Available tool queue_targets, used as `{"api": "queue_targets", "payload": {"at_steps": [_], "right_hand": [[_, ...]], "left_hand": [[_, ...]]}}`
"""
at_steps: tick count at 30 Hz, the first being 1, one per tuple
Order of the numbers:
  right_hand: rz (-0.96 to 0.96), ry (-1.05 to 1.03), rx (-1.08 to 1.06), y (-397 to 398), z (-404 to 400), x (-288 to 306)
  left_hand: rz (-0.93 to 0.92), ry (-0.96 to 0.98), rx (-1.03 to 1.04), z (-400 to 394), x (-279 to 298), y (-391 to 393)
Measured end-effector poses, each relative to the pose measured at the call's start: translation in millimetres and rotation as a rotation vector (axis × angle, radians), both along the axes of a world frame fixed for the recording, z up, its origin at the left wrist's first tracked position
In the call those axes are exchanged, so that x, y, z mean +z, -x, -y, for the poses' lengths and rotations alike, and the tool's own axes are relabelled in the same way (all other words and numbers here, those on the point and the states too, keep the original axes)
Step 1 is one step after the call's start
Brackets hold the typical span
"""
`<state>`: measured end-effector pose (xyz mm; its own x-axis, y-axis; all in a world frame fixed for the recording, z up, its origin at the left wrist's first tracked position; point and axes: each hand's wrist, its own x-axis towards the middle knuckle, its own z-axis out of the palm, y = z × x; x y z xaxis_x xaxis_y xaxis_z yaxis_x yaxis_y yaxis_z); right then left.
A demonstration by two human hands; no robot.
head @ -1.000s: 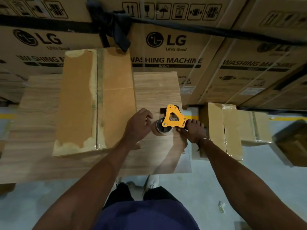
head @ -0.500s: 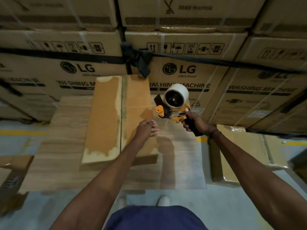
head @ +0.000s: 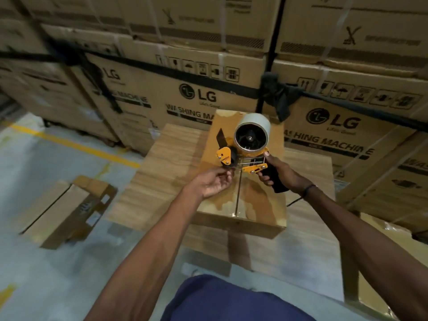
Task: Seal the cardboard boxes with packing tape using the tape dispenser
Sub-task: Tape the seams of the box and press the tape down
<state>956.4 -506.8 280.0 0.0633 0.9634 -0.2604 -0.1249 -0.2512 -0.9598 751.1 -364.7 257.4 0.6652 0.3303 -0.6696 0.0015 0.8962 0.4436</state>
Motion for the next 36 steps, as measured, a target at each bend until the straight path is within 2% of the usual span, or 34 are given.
{"api": "queue_targets", "payload": {"at_steps": [4,10,12,16,23,30,36], "right_hand": [[0.080,0.018,0.069,21.2,-17.7,1.4],[0.304,0.101,0.209,44.0,-8.3,-5.3],[0.341,0.125,0.225,37.2,3.5,-10.0],[0.348,0.189,0.225,18.8,34.6,-18.3],[0.333,0.211,0.190,19.4,72.4,-41.8],[0.349,0.247,0.159,36.8,71.7,-56.6],[0.457,0.260,0.218,43.3,59.0,-59.1]], "left_hand": [[-0.163,-0.243,0.080,-20.7,-17.2,35.0],[-0.502,-0.870,0.021,-20.0,-37.5,79.8],[-0.603,-1.010,0.033,-26.2,-49.0,106.3],[-0.538,-0.916,-0.019,-29.9,-57.6,137.5],[-0.571,-1.102,-0.101,-0.2,-76.4,132.9],[-0.658,-1.225,-0.051,9.4,-78.3,148.0],[-0.713,-1.212,-0.009,10.0,-89.5,160.6]]}}
